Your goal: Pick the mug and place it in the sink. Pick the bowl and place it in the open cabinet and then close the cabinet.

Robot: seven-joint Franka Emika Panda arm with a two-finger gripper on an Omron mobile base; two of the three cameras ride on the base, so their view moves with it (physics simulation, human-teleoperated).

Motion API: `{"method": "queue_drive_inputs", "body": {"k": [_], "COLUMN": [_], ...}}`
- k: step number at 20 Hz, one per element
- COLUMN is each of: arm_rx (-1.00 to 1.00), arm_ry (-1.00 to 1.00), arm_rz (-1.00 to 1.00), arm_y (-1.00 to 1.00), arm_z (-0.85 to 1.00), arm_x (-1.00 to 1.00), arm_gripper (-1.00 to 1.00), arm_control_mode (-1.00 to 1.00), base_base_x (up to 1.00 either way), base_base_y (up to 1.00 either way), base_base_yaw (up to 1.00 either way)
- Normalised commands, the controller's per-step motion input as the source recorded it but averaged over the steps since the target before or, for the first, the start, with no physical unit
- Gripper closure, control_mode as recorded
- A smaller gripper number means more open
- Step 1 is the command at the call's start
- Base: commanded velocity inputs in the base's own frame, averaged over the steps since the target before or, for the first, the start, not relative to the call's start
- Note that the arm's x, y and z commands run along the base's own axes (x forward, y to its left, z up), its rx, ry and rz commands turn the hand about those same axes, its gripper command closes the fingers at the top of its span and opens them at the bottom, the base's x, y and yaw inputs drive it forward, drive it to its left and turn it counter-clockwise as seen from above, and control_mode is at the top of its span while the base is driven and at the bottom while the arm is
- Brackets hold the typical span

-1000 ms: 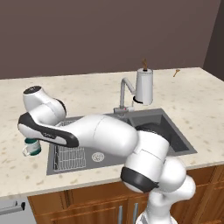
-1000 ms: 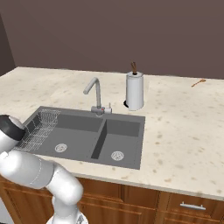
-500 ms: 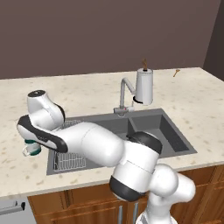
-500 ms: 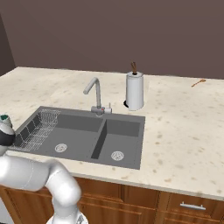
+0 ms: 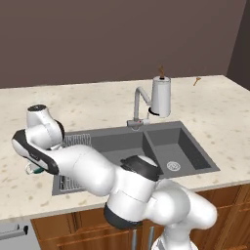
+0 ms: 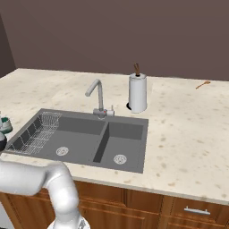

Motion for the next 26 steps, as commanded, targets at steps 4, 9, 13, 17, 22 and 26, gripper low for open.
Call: {"method": "queue_drive_inputs", "body": {"k": [4,9,13,17,22,26], "arm_rx": [0.00,-0.01,-0.05,0.00,0.00,0.00], "arm_ry": [0.20,0.13,0.02,0.00,0.00,0.00], "arm_rz": [0.00,0.00,0.00,0.00,0.00,0.00], "arm_y": [0.33,0.36,0.33,0.28,0.27,0.19], "arm_z": [-0.03,-0.12,-0.18,-0.19,-0.18,-0.21], "arm_x": [0.32,0.21,0.13,0.10,0.10,0.09], "arm_gripper": [-1.00,-1.00,-1.00,-1.00,-1.00,-1.00], "arm_control_mode": [-1.00,-1.00,-1.00,-1.00,-1.00,-1.00], "base_base_x": [0.00,0.00,0.00,0.00,0.00,0.00], "base_base_y": [0.00,0.00,0.00,0.00,0.00,0.00], "base_base_yaw": [0.00,0.00,0.00,0.00,0.00,0.00]}}
